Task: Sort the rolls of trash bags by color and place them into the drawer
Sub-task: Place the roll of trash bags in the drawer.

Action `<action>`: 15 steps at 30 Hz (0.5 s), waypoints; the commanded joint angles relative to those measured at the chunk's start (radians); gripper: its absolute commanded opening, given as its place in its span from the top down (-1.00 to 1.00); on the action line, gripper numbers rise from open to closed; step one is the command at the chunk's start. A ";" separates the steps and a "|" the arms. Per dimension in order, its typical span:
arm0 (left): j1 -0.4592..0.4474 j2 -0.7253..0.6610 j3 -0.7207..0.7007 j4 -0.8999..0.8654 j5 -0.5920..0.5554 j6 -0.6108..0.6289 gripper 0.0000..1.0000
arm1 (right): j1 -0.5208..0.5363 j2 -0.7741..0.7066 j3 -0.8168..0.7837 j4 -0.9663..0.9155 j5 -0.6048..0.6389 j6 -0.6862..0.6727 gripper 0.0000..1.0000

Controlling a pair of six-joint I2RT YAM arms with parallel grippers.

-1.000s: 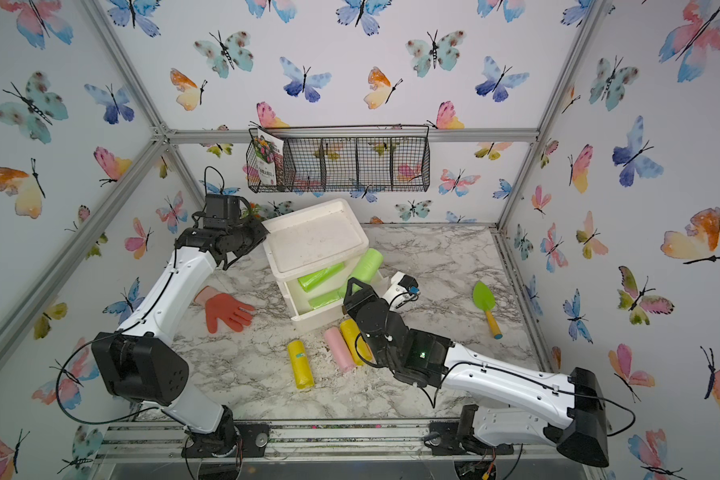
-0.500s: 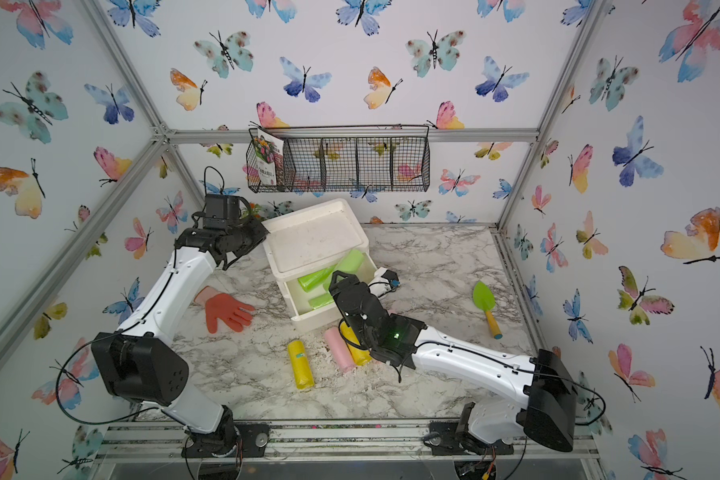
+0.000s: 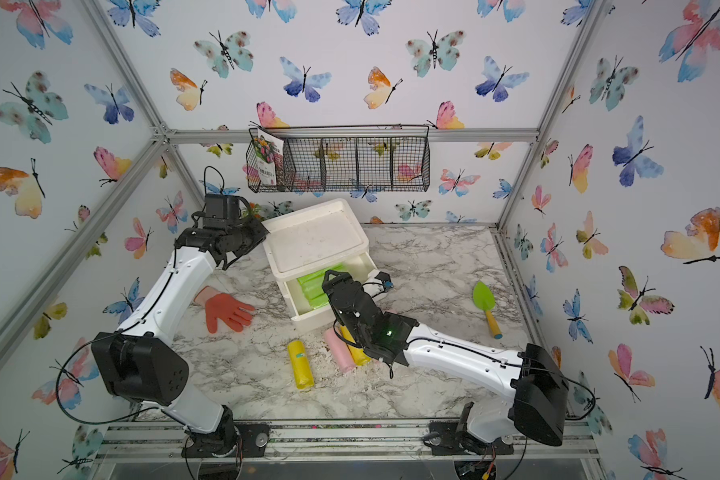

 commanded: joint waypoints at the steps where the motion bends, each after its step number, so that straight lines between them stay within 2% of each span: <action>1: -0.027 0.064 -0.029 -0.048 0.161 -0.050 1.00 | -0.008 0.012 0.031 0.020 -0.027 -0.014 -0.38; 5: -0.026 0.058 -0.029 -0.050 0.155 -0.050 1.00 | -0.010 -0.004 0.034 0.013 -0.019 -0.090 -0.38; 10: -0.026 0.062 -0.023 -0.054 0.153 -0.049 1.00 | -0.049 -0.089 0.037 -0.063 -0.062 -0.335 -0.38; 11: -0.026 0.064 -0.019 -0.054 0.153 -0.048 1.00 | -0.075 -0.111 0.036 -0.092 -0.098 -0.382 -0.38; 15: -0.026 0.076 0.011 -0.073 0.149 -0.040 1.00 | -0.261 -0.208 0.064 -0.349 -0.392 -0.634 -0.45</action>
